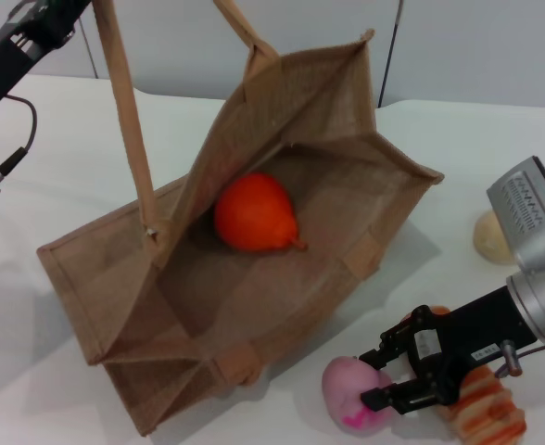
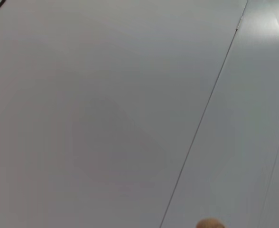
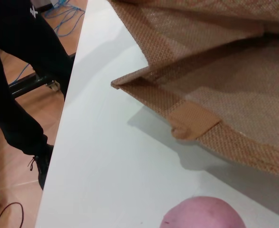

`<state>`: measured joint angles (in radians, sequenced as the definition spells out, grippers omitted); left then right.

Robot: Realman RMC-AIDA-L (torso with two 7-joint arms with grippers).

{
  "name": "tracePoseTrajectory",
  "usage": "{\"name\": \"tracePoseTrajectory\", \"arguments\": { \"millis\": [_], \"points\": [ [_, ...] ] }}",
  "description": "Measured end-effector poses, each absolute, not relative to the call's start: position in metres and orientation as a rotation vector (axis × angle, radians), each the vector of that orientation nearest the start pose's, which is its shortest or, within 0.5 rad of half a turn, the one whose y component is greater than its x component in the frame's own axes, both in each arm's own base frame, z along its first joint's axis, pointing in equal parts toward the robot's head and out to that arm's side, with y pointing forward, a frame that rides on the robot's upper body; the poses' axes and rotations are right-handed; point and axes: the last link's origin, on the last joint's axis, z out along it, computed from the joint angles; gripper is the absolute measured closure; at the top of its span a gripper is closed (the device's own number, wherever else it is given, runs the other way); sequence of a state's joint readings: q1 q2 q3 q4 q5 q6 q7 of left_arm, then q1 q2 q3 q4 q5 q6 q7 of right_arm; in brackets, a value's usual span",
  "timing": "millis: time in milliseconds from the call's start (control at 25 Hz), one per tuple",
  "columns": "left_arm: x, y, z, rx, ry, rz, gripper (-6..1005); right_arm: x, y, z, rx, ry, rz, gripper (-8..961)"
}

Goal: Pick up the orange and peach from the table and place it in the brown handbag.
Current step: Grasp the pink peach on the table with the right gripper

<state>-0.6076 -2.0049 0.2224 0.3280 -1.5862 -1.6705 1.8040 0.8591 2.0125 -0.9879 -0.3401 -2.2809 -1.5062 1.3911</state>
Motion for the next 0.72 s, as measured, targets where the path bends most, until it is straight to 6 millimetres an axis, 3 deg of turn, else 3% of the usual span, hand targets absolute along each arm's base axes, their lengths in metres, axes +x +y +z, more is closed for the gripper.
{"name": "tracePoseTrajectory", "arguments": {
  "millis": [720],
  "points": [
    [-0.2507,0.3626,0.0836,-1.951,-0.679,-1.571,886,0.2239,0.3324,-0.059,-3.343,0.284,0.068,555]
  ]
}}
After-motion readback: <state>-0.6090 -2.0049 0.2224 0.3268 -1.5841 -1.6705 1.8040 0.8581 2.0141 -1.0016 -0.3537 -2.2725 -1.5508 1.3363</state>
